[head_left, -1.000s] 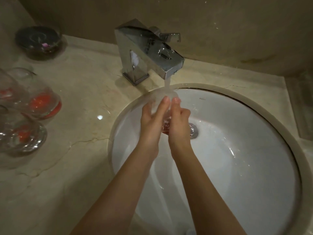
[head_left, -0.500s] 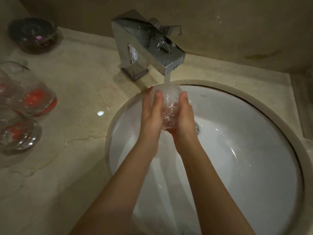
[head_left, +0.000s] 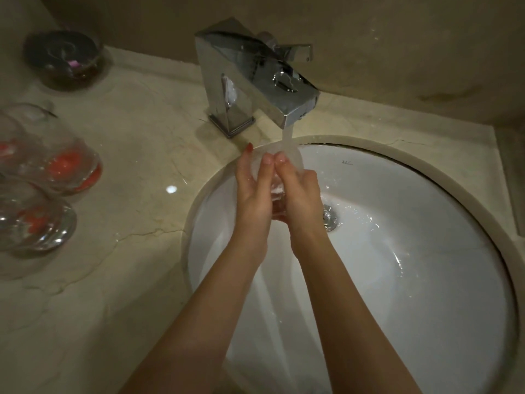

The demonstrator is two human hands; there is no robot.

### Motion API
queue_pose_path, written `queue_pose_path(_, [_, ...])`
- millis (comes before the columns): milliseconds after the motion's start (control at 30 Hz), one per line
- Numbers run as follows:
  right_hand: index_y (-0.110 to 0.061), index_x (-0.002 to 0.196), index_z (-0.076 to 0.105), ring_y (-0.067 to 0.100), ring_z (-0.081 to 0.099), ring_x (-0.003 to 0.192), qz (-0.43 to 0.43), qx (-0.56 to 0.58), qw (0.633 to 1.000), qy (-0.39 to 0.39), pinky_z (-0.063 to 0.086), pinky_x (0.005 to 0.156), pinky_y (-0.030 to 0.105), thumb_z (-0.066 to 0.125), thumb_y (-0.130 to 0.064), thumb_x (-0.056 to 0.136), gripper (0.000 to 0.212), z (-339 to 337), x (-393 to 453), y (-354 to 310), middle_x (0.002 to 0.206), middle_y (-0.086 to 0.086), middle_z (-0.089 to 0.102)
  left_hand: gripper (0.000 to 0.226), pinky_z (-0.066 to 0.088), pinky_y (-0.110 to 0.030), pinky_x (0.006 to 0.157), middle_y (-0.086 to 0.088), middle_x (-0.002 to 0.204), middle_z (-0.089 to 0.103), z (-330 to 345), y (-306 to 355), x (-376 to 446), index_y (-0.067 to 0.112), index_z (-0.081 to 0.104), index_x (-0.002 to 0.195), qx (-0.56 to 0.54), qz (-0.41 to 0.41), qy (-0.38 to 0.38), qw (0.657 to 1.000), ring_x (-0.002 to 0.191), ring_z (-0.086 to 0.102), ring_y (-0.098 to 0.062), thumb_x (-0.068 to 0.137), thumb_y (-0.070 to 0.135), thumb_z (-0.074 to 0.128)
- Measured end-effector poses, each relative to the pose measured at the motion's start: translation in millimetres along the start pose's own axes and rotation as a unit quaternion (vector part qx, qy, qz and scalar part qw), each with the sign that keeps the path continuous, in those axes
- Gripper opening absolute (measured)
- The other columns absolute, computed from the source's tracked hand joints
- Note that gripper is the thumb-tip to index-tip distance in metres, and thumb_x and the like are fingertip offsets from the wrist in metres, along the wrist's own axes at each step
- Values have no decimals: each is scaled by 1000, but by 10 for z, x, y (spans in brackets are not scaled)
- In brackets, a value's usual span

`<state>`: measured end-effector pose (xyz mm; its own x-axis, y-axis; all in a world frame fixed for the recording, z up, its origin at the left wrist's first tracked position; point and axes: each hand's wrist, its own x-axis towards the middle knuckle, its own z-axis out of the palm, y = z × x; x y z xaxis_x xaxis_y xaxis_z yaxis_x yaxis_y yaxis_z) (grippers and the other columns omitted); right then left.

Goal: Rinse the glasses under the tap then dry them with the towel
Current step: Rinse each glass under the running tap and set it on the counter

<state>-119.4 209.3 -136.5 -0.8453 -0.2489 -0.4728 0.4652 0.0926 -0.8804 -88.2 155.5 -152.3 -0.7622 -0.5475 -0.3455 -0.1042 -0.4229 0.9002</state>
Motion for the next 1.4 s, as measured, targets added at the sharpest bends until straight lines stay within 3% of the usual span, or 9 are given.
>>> queue_pose_path(133, [-18, 113, 64, 24, 72, 95, 42, 59, 997, 6, 57, 85, 51, 59, -77, 53, 84, 21, -15, -38, 108, 7, 72, 71, 57, -24, 72, -2, 133, 59, -21, 13, -6, 31, 36, 145, -17, 18, 6, 1000, 110, 66, -16, 82, 55, 57])
queue_pose_path(233, [-25, 112, 59, 20, 70, 96, 20, 31, 999, 15, 56, 88, 48, 53, -82, 56, 80, 19, -53, -26, 108, 3, 71, 53, 52, -13, 70, 7, 125, 58, 13, 54, -31, 27, 36, 145, 10, 42, -4, 999, 98, 66, 3, 95, 36, 53])
queue_pose_path(333, [-24, 105, 57, 18, 70, 93, 11, -5, 1000, 10, 58, 84, 45, 58, -77, 69, 64, -7, 10, -31, 103, 1, 69, 45, 55, -19, 71, 0, 134, 56, 28, 58, -21, 29, 39, 141, 10, 28, -6, 1000, 109, 65, -13, 98, 36, 49])
queue_pose_path(600, [-25, 118, 59, 23, 66, 104, 19, -44, 999, 27, 50, 95, 47, 35, -96, 54, 98, -81, 18, 44, 110, 2, 69, 65, 55, -34, 90, -1, 130, 63, -33, 47, -10, 24, 47, 141, 15, -4, -16, 1000, 111, 66, -15, 87, 58, 59])
queue_pose_path(700, [-28, 102, 47, 11, 61, 92, -21, -115, 993, 15, 47, 84, 35, 30, -77, 85, 55, -161, -36, -63, 96, -7, 61, 79, 54, -48, 94, -8, 129, 64, -69, 37, -39, 22, 48, 139, 8, -8, -28, 1000, 113, 65, -25, 74, 65, 61])
queue_pose_path(800, [-31, 93, 34, 20, 61, 92, -41, -164, 985, 20, 50, 88, 43, 25, -63, 96, 34, -192, -57, -121, 89, -8, 56, 68, 57, -50, 84, -13, 128, 63, -70, 85, -49, 23, 49, 136, -7, -3, -36, 999, 107, 68, -29, 81, 59, 63])
queue_pose_path(933, [-24, 127, 39, 26, 56, 115, -82, -161, 982, 59, 45, 102, 46, 29, -60, 97, 47, -153, -91, -254, 124, 6, 57, 69, 59, -50, 80, -6, 132, 60, -39, 168, -107, 30, 45, 138, -19, -14, -30, 999, 106, 68, -23, 78, 59, 63])
queue_pose_path(1067, [-25, 153, 23, 14, 29, 143, -154, -95, 983, 37, 27, 117, 37, 31, -47, 103, 55, -94, -55, -702, 158, -4, 27, 65, 55, -61, 84, 1, 128, 61, -35, 245, -179, 37, 50, 130, -23, -30, -31, 999, 108, 68, -29, 72, 60, 66])
queue_pose_path(1400, [-26, 154, 23, 17, 36, 141, -202, -93, 975, -27, 29, 117, 42, 41, -45, 96, 63, 115, 165, -1078, 157, -4, 32, 60, 53, -63, 86, -3, 121, 66, -109, 270, -275, 30, 49, 133, -5, -26, -15, 1000, 101, 70, -29, 78, 48, 60])
